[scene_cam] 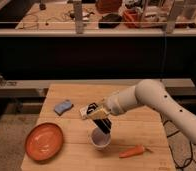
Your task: Place the eraser in the ceramic cup
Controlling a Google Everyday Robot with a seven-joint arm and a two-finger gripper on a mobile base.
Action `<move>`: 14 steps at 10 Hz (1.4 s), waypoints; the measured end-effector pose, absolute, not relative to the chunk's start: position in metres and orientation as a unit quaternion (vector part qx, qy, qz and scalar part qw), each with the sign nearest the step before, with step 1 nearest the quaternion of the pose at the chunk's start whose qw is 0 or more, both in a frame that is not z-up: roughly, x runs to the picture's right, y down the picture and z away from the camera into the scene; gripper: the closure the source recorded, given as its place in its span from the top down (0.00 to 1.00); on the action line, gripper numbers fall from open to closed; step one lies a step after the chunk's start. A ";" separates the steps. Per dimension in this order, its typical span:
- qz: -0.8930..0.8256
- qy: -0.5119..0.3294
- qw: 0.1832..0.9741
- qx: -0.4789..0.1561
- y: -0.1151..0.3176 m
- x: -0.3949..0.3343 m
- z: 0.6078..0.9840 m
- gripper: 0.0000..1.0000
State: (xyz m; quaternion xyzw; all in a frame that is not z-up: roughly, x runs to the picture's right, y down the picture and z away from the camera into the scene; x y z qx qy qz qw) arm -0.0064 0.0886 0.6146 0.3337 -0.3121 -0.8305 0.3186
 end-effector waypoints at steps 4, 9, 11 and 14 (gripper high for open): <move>-0.826 -0.324 0.317 0.334 0.102 -0.014 0.610 0.00; -0.832 -0.322 0.330 0.310 0.118 -0.026 0.615 0.00; -0.830 -0.319 0.346 0.300 0.124 -0.027 0.620 0.00; -0.832 -0.311 0.354 0.293 0.128 -0.031 0.625 0.00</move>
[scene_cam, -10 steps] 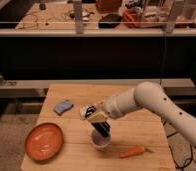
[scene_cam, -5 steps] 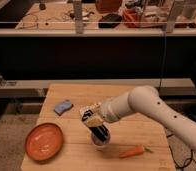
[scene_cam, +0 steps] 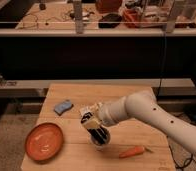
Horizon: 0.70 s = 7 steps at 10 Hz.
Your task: Place the eraser in the ceramic cup
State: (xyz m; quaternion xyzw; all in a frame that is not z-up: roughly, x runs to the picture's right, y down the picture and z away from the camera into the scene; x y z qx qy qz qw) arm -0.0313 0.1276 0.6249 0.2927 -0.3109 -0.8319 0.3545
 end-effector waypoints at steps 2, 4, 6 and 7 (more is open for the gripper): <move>-0.833 -0.305 0.358 0.291 0.129 -0.032 0.628 0.00; -0.834 -0.300 0.361 0.290 0.129 -0.031 0.631 0.00; -0.834 -0.297 0.365 0.288 0.131 -0.028 0.633 0.00; -0.834 -0.296 0.365 0.287 0.131 -0.028 0.634 0.00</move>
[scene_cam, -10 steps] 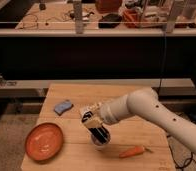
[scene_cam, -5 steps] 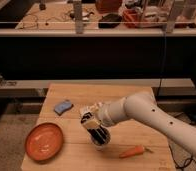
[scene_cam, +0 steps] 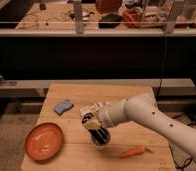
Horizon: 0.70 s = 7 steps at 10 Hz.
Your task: Place the eraser in the ceramic cup
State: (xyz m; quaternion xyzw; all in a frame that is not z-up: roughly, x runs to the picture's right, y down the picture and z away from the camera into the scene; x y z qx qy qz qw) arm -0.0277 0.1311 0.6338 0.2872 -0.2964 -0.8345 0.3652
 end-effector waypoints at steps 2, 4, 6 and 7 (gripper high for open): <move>-0.835 -0.296 0.366 0.286 0.132 -0.026 0.635 0.00; -0.834 -0.297 0.367 0.286 0.134 -0.025 0.636 0.00; -0.834 -0.297 0.366 0.286 0.134 -0.024 0.637 0.00; -0.834 -0.297 0.365 0.287 0.134 -0.024 0.638 0.00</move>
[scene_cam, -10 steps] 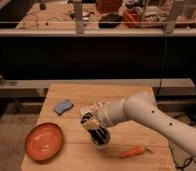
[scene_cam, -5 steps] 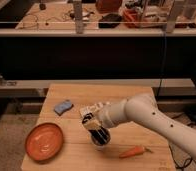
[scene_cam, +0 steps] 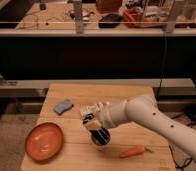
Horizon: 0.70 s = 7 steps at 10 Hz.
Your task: Place the eraser in the ceramic cup
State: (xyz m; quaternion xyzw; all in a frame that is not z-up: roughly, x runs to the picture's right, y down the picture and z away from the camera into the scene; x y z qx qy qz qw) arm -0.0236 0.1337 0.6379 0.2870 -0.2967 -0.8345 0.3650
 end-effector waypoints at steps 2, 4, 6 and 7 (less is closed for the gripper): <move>-0.835 -0.298 0.362 0.289 0.133 -0.024 0.640 0.00; -0.834 -0.301 0.359 0.293 0.134 -0.025 0.645 0.00; -0.833 -0.301 0.355 0.299 0.134 -0.025 0.648 0.00; -0.833 -0.303 0.353 0.301 0.135 -0.025 0.650 0.00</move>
